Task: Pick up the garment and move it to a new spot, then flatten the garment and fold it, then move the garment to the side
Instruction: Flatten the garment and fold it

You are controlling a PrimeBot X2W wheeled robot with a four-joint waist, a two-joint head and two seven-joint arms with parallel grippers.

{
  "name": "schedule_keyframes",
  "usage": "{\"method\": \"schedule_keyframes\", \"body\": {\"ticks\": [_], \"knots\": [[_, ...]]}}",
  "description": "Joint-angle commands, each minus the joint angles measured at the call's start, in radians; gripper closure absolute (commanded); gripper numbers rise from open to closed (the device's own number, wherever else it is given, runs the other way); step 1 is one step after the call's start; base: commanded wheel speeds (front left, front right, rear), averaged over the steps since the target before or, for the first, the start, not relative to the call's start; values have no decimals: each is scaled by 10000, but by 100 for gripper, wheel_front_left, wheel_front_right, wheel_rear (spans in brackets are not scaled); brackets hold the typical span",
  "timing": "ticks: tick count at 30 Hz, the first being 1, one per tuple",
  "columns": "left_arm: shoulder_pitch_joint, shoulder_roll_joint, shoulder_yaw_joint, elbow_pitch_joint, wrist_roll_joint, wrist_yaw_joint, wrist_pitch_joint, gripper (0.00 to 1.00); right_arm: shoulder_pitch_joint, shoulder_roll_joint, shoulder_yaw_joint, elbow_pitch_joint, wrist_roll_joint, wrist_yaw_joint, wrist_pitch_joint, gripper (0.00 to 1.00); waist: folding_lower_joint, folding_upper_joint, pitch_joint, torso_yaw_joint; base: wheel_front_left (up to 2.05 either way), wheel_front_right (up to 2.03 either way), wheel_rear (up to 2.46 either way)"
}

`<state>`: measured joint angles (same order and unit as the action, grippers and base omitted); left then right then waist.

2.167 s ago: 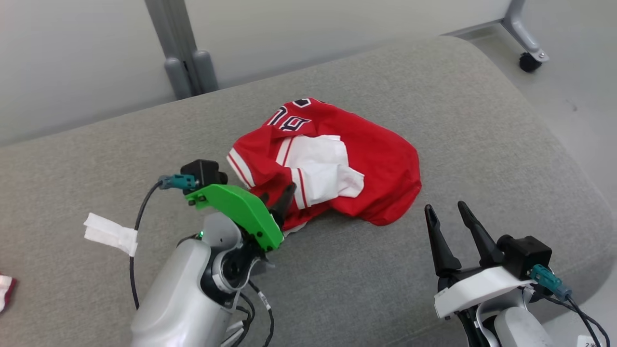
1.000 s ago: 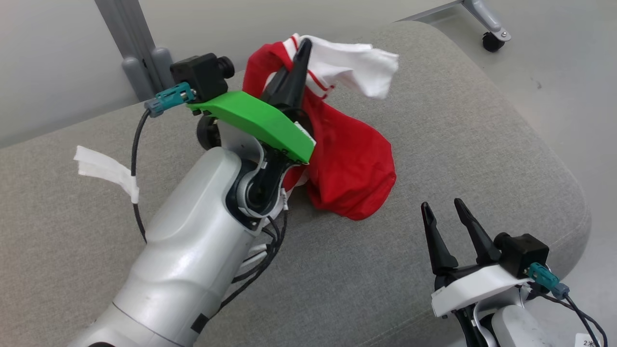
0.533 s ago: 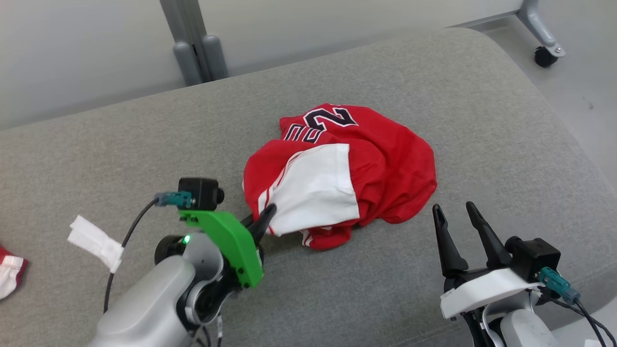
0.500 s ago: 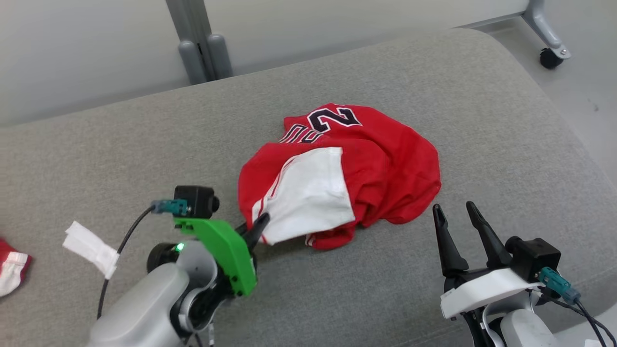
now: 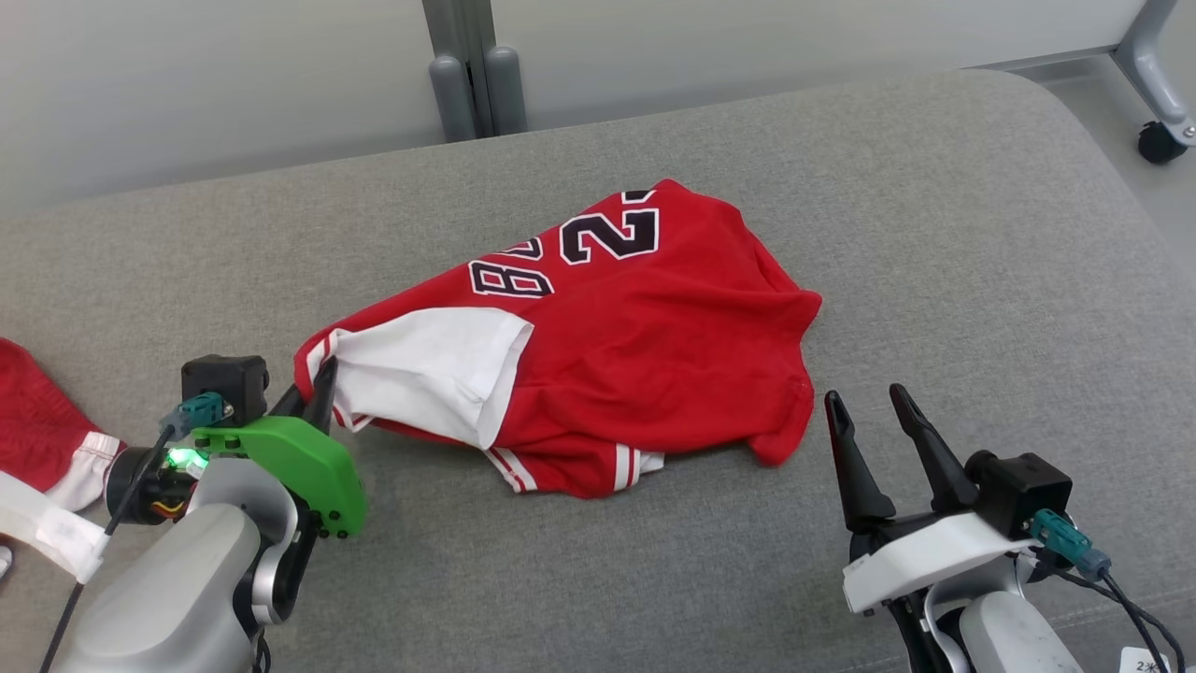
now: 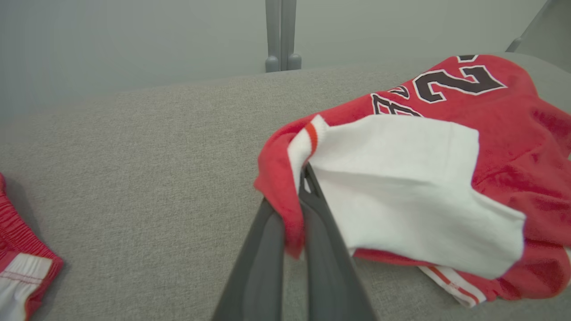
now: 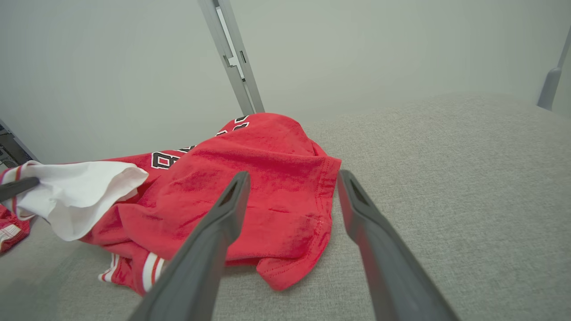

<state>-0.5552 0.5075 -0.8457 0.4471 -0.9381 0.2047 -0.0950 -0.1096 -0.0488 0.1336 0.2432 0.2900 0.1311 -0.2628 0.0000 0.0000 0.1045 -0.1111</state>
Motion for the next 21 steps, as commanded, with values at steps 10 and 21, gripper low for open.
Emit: {"method": "schedule_keyframes", "body": {"ticks": [10, 21], "knots": [[342, -1051, 882, 1305, -813, -352, -1375, 0, -61, -25, -177, 83, -159, -5, -32, 0, 0, 0, -27, -82, 0, 0, 0], [2102, -1453, 2263, 265, -872, -149, -1699, 0, 207, -28, -340, 11, -218, -5, -30, 0, 0, 0, -225, 322, 0, 0, 0]]}}
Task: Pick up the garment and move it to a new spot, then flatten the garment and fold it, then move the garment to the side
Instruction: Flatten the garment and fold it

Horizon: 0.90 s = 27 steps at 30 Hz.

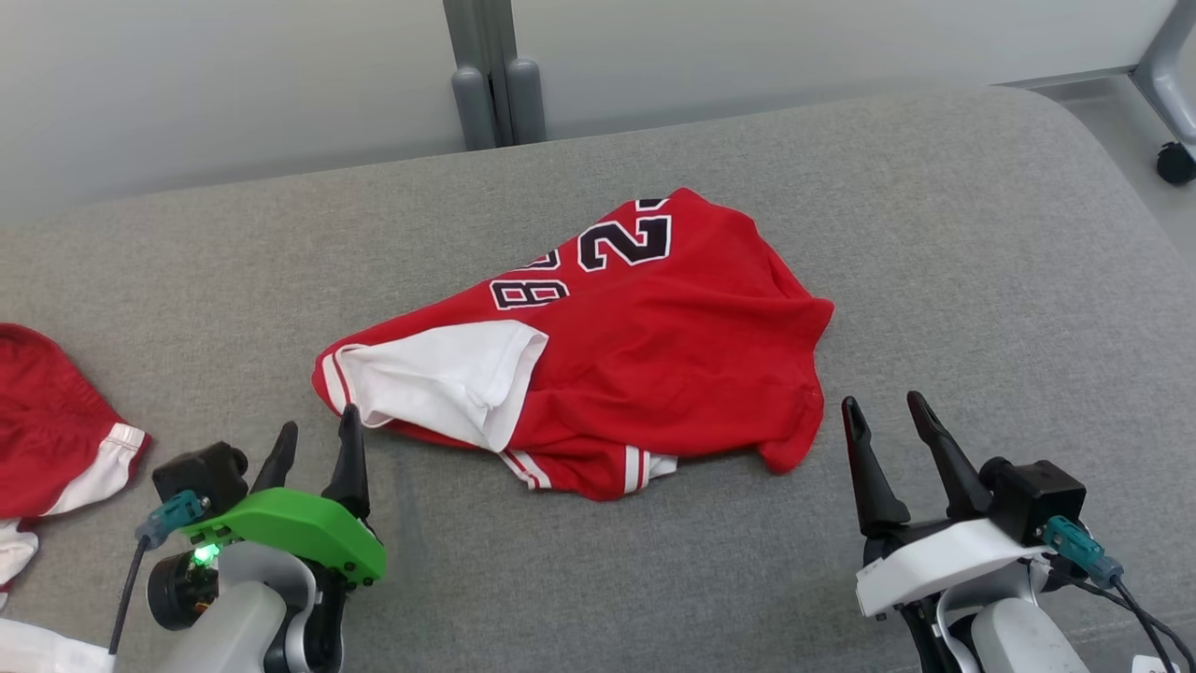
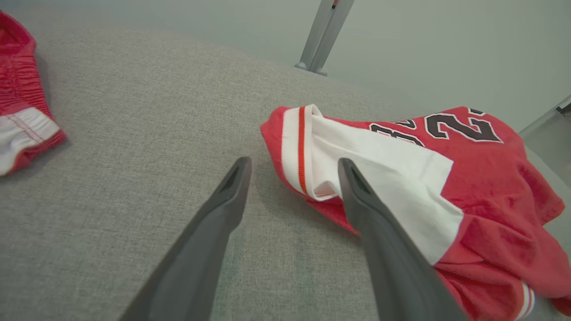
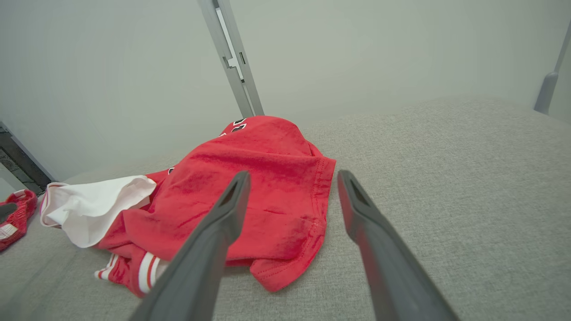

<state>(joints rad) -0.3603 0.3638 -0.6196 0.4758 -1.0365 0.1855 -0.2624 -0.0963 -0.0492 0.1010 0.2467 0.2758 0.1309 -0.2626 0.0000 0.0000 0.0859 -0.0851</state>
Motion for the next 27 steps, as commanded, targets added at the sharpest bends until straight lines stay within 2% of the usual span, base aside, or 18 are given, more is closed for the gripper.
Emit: {"method": "schedule_keyframes", "body": {"ticks": [1, 7, 11, 15, 19, 27], "knots": [[240, -30, 21, -146, 110, 119, -26, 0, 68, -22, 0, -22, -66, -3, -33, 0, 0, 0, -54, 87, 0, 0, 0], [-223, 106, -517, -1069, 287, 879, 1334, 0, 93, -22, 82, 45, 33, -5, -32, 0, 0, 0, -181, 191, 0, 0, 0], [-735, -219, -890, -1479, 76, 1397, 2678, 0, 53, -23, 235, 81, 177, -3, -32, 0, 0, 0, -200, 115, 0, 0, 0], [-1216, -484, -1200, -1164, 6, 1905, 3729, 0, -69, -27, 418, 103, 311, -5, -34, 0, 0, 0, -155, -177, 0, 0, 0], [-1527, -706, -1274, -748, -50, 2332, 4242, 0, -103, -24, 381, 117, 338, -3, -34, 0, 0, 0, -90, -456, 0, 0, 0], [-1742, -945, -1321, -156, -187, 2621, 4641, 0, -16, -23, 347, 103, 330, -3, -34, 0, 0, 0, -37, -771, 0, 0, 0]]}}
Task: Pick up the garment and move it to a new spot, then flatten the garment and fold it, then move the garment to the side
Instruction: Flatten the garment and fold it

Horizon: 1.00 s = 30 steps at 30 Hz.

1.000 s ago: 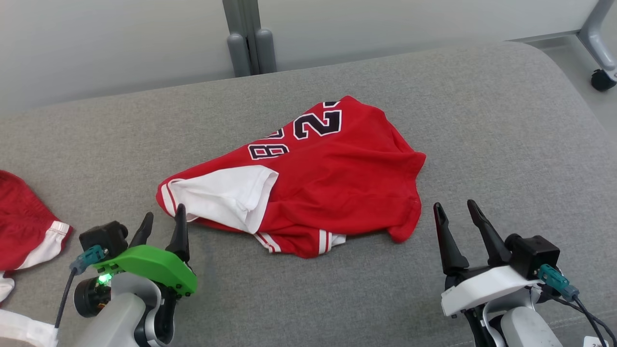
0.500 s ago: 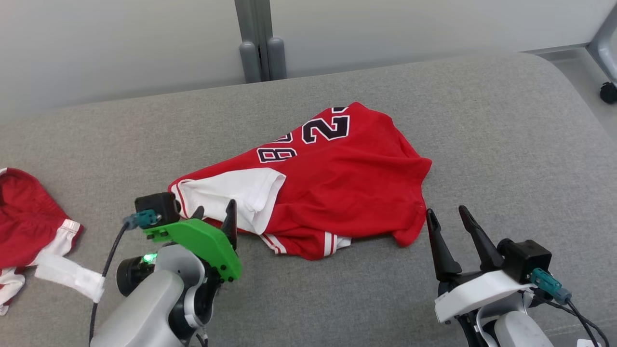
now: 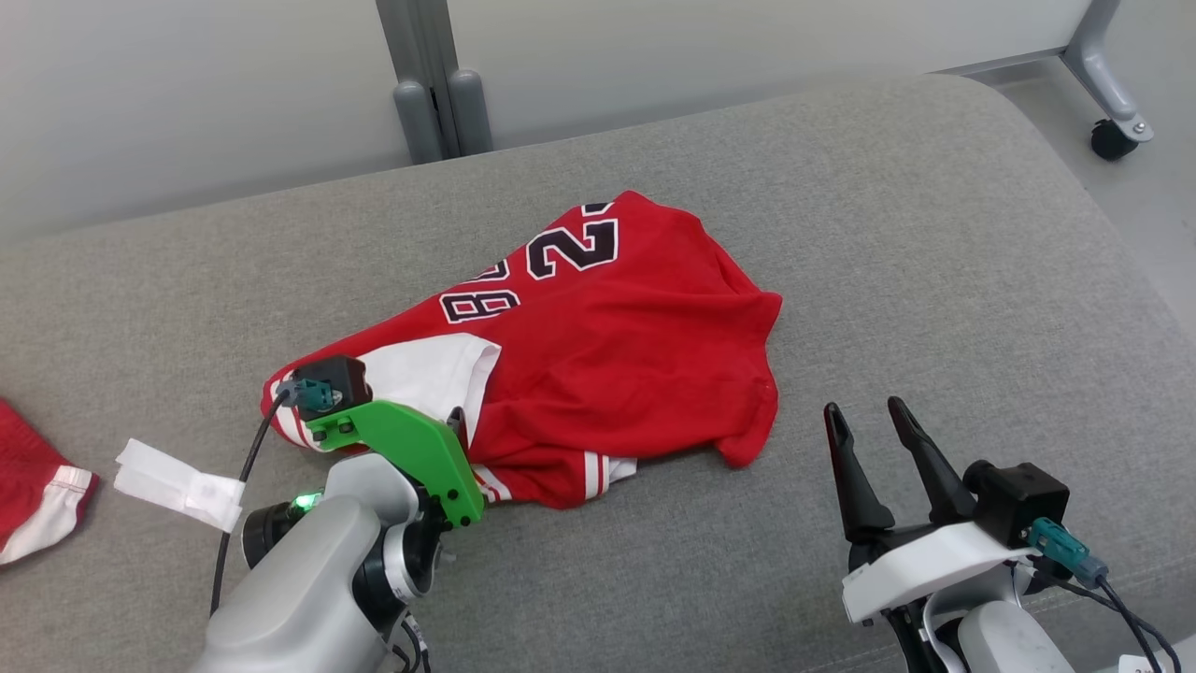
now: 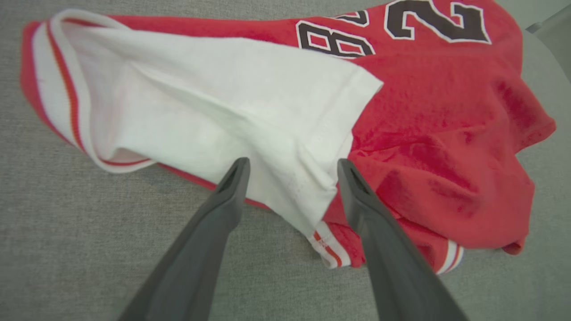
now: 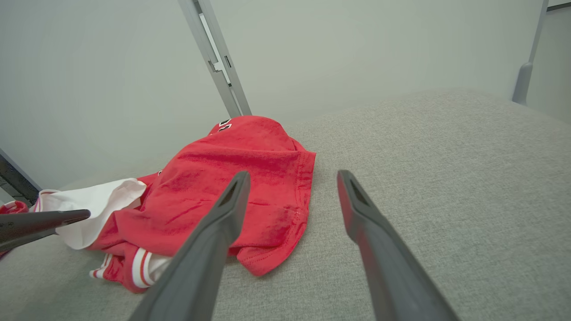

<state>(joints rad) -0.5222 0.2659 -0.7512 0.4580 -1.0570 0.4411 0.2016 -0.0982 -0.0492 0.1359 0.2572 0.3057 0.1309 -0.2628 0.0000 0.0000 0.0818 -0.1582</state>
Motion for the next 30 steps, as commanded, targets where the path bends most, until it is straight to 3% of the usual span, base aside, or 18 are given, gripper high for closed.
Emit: {"method": "schedule_keyframes", "body": {"ticks": [1, 3, 4, 5, 13, 18, 23, 28, 30], "knots": [[-141, 42, -45, 86, 74, 103, 9, 0, 10, -23, 11, 0, 37, -3, -32, 0, 0, 0, -2, -61, 0, 0, 0], [-193, 96, -152, 219, 194, 114, 42, 0, -3, -23, 27, 16, 56, -5, -30, 0, 0, 0, -14, -103, 0, 0, 0], [-213, 118, -179, 281, 258, 77, -28, 70, -13, -23, 44, 24, 69, -3, -32, 0, 0, 0, -27, -122, 0, 0, 0], [-205, 124, -185, 327, 270, 21, -50, 100, -15, -23, 48, 21, 78, -3, -32, 0, 0, 0, -38, -131, 0, 0, 0], [223, 14, 250, 450, -21, -543, -975, 100, 135, -23, -116, -21, -18, -3, -32, 0, 0, 0, -148, 96, 0, 0, 0], [1034, 426, 572, -197, -226, -745, -1572, 100, 233, -24, -226, -64, -94, -5, -32, 0, 0, 0, -194, 465, 0, 0, 0], [2344, 1180, 772, -1532, -245, -384, -1965, 100, 297, -24, -372, -115, -112, -3, -32, 0, 0, 0, -148, 916, 0, 0, 0], [3457, 2042, 846, -2706, -56, 386, -2016, 100, 264, -24, -403, -136, -111, -3, -30, 0, 0, 0, -71, 1325, 0, 0, 0], [3579, 2255, 799, -2900, 115, 412, -2167, 100, 195, -24, -364, -129, -126, -3, -30, 0, 0, 0, -38, 1427, 0, 0, 0]]}}
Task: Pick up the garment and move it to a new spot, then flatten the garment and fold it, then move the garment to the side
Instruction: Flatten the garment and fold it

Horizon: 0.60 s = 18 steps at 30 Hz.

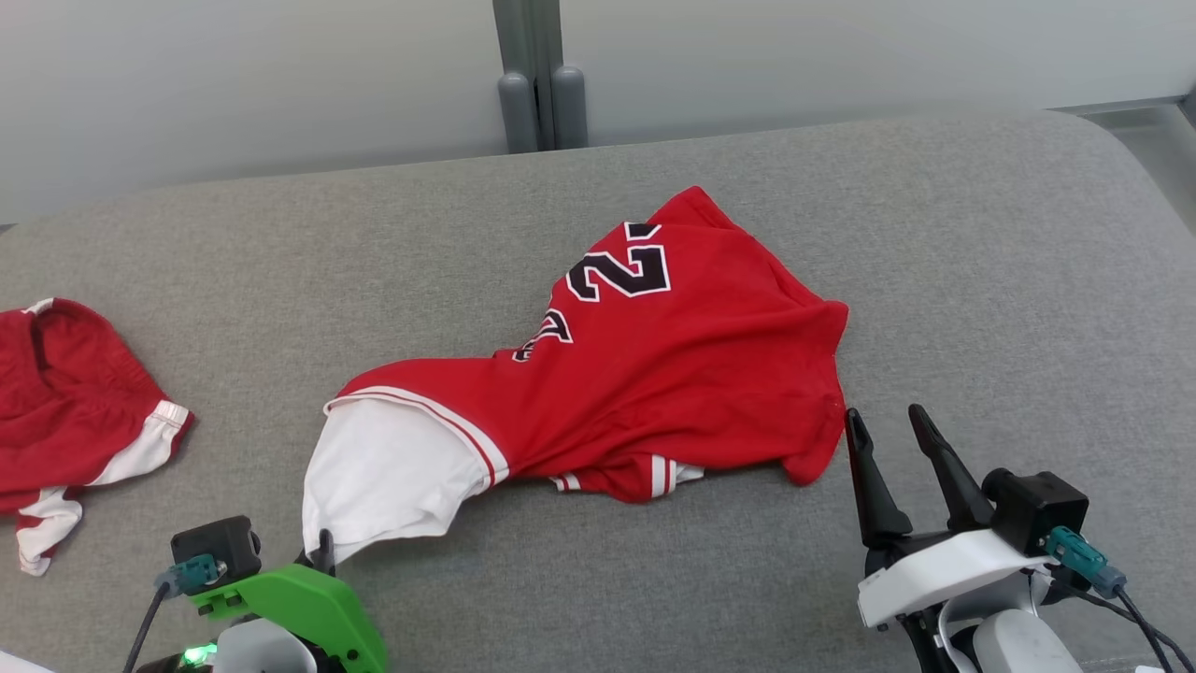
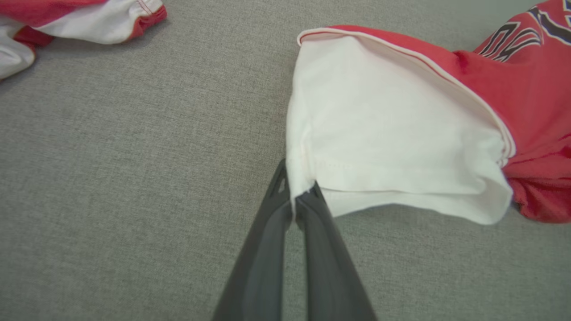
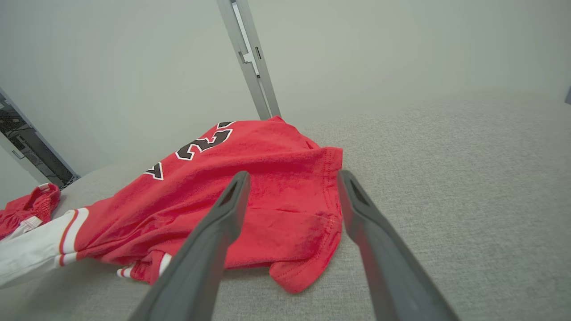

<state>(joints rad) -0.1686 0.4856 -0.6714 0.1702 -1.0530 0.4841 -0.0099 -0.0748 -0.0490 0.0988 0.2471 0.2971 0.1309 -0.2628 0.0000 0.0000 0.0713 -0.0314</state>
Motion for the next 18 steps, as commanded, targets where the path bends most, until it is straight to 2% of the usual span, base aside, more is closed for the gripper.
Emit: {"method": "schedule_keyframes", "body": {"ticks": [1, 2, 3, 8, 12, 14, 18], "knots": [[126, 111, -50, -30, 140, -98, -118, 100, -77, -26, 31, -13, -45, -5, -32, 0, 0, 0, 74, 184, 0, 0, 0], [173, 121, -101, 14, 190, -189, -171, 71, -102, -29, 40, 0, -40, -5, -32, 0, 0, 0, 78, 202, 0, 0, 0], [189, 93, -102, 92, 242, -263, -301, 0, -136, -29, 51, 16, -40, -3, -30, 0, 0, 0, 83, 219, 0, 0, 0], [143, -336, 76, 519, 341, -663, -1257, 0, -182, -29, 48, 71, -89, -5, -32, 0, 0, 0, 31, 243, 0, 0, 0], [232, -687, 593, 691, 421, -1127, -2275, 0, -89, -28, -65, 126, -175, -3, -32, 0, 0, 0, -108, 205, 0, 0, 0], [275, -794, 890, 650, 659, -1421, -2486, 0, -34, -26, -132, 139, -219, -5, -32, 0, 0, 0, -201, 182, 0, 0, 0], [379, -1152, 2026, 193, 1962, -1924, -2554, 0, -8, -26, -253, 187, -369, -3, -30, 0, 0, 0, -377, 137, 0, 0, 0]]}}
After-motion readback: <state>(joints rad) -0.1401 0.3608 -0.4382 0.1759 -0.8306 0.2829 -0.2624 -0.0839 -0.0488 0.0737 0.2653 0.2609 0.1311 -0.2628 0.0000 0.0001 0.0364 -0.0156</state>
